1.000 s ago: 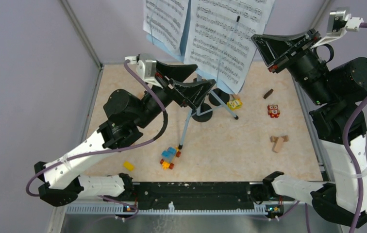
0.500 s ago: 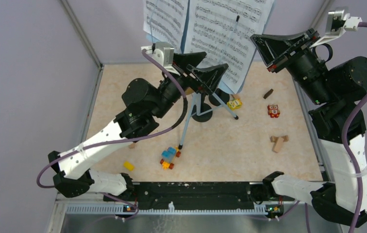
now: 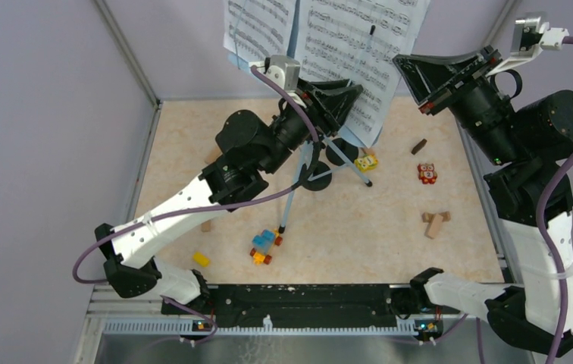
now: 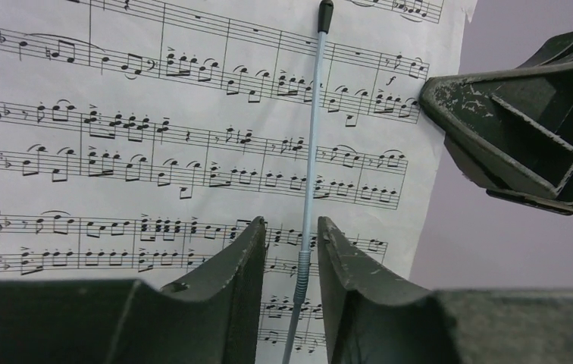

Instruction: Pack up the instrument practice props

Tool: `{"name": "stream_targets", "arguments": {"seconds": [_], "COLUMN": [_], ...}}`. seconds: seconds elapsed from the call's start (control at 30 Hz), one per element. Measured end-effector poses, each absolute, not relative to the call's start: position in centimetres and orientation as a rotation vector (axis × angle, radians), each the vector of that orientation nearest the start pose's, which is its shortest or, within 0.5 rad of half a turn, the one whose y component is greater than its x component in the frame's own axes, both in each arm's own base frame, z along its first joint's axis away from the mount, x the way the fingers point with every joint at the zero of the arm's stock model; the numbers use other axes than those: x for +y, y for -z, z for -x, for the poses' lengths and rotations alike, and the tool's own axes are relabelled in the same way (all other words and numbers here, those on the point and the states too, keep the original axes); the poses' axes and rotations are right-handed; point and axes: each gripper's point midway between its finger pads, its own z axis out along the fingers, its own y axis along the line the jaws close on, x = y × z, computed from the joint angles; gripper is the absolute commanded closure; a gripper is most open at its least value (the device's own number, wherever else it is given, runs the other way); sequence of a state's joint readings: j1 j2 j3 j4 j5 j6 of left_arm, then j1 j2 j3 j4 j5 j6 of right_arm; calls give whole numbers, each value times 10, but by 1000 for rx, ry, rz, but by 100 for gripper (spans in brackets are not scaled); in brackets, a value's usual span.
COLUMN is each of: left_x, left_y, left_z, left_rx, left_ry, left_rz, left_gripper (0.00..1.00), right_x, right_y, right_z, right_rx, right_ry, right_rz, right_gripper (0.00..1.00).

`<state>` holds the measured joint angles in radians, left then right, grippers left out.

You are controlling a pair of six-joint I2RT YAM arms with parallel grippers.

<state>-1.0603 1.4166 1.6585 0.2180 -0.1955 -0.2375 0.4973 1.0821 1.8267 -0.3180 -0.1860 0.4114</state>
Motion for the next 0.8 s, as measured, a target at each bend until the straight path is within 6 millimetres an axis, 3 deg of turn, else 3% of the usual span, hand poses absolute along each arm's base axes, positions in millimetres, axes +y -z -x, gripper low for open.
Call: {"name": "stream_targets", "arguments": {"seconds": [0.13,0.53,0.8], "left_x": [-375,-360,-359], "left_y": [-567,-567,-567], "left_z": [-237,-227,-226], "left_rx": [1134,1002,989], "left_ry": [1048,1077,1078], "left_rz": [-298,-271,-267], "left_gripper": [100,100,100], "right_x": [171,157,120], "right_y": [-624,-623,-619], "right_z": [-213,-191,-156], "right_rx": [1174,1139,1090], "right_ry": [-908,-884,-820], "right_rz": [222,232,167], "right_gripper": [100,100,100]}}
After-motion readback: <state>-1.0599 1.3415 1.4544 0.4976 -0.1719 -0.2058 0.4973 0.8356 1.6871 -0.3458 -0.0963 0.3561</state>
